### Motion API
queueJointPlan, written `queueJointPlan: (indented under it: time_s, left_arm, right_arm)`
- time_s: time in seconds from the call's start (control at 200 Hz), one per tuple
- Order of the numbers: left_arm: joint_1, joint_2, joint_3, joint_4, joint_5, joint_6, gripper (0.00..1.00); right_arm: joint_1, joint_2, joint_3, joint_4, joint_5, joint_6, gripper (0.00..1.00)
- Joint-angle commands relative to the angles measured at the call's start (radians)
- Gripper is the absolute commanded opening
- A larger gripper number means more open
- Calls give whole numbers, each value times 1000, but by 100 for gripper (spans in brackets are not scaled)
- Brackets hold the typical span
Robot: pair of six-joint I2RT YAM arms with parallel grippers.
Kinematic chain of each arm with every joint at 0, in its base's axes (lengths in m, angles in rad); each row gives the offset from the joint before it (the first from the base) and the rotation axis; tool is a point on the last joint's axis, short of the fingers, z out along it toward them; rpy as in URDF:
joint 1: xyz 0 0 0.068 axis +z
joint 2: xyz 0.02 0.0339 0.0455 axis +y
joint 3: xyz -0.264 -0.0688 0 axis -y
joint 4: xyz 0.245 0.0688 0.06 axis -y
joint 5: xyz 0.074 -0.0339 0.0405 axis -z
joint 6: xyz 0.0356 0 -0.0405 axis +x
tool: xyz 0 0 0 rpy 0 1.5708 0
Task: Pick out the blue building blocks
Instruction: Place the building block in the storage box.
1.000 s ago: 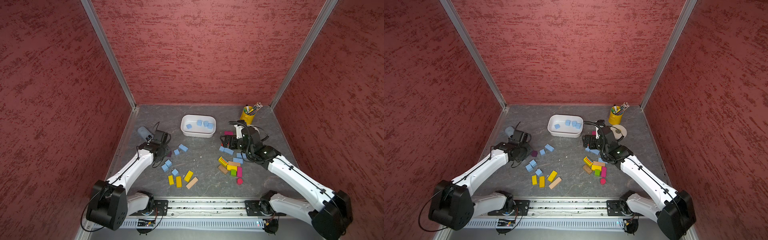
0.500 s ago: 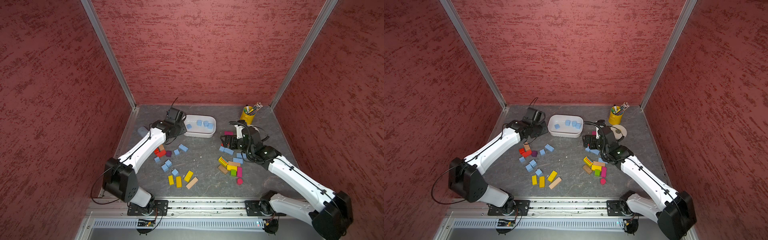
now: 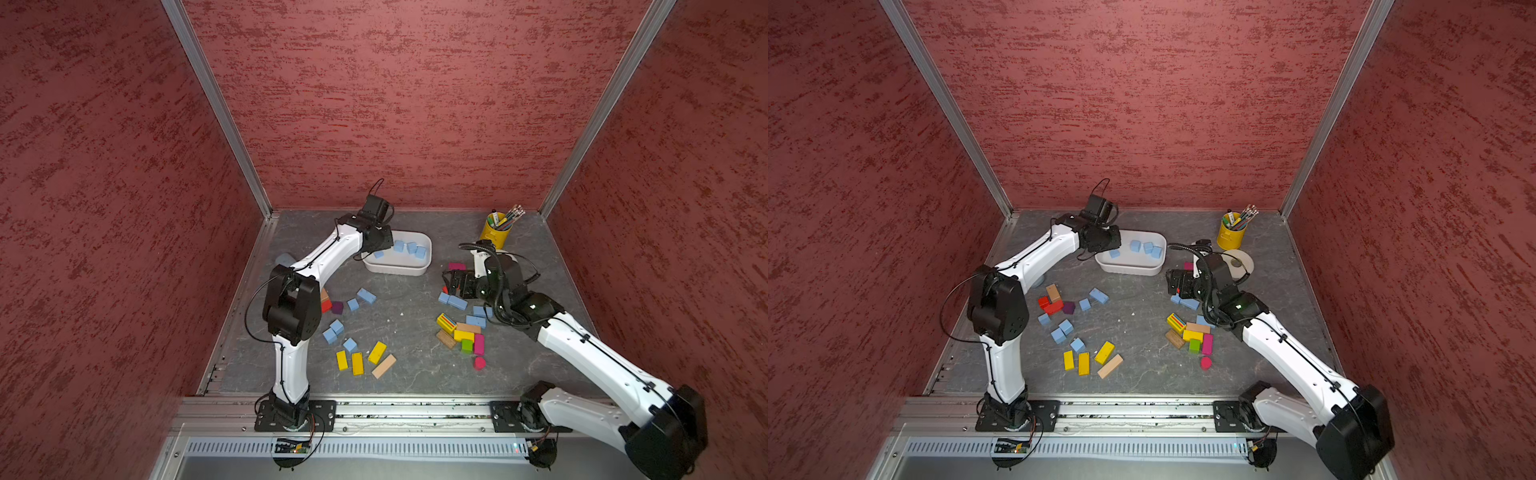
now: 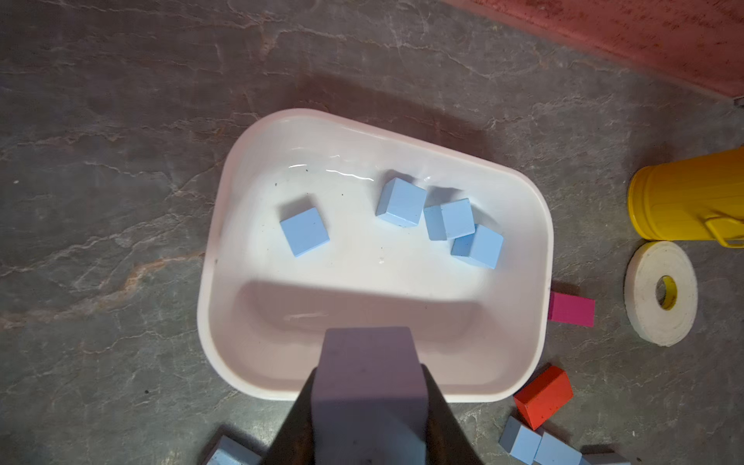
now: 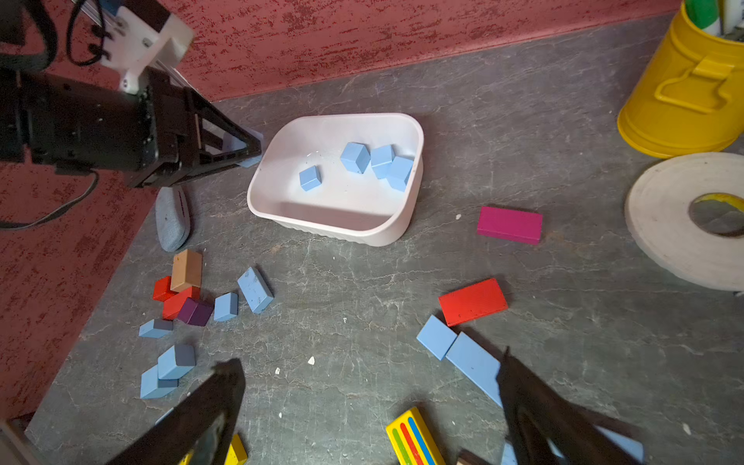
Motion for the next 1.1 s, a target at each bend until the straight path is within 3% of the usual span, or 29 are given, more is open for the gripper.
queueJointPlan:
  time_s: [0.0, 0.411, 1.097]
  left_arm:
    - [5, 66, 87, -46, 3, 52, 5]
    - [32, 291, 301, -85, 23, 104, 7]
    - [45, 558, 593, -150, 76, 112, 22]
  right_arm:
    - [-3, -8, -9, 0, 36, -12, 99]
    - [-3, 14, -6, 0, 44, -22, 99]
    - [-3, 26, -4, -8, 54, -22, 99]
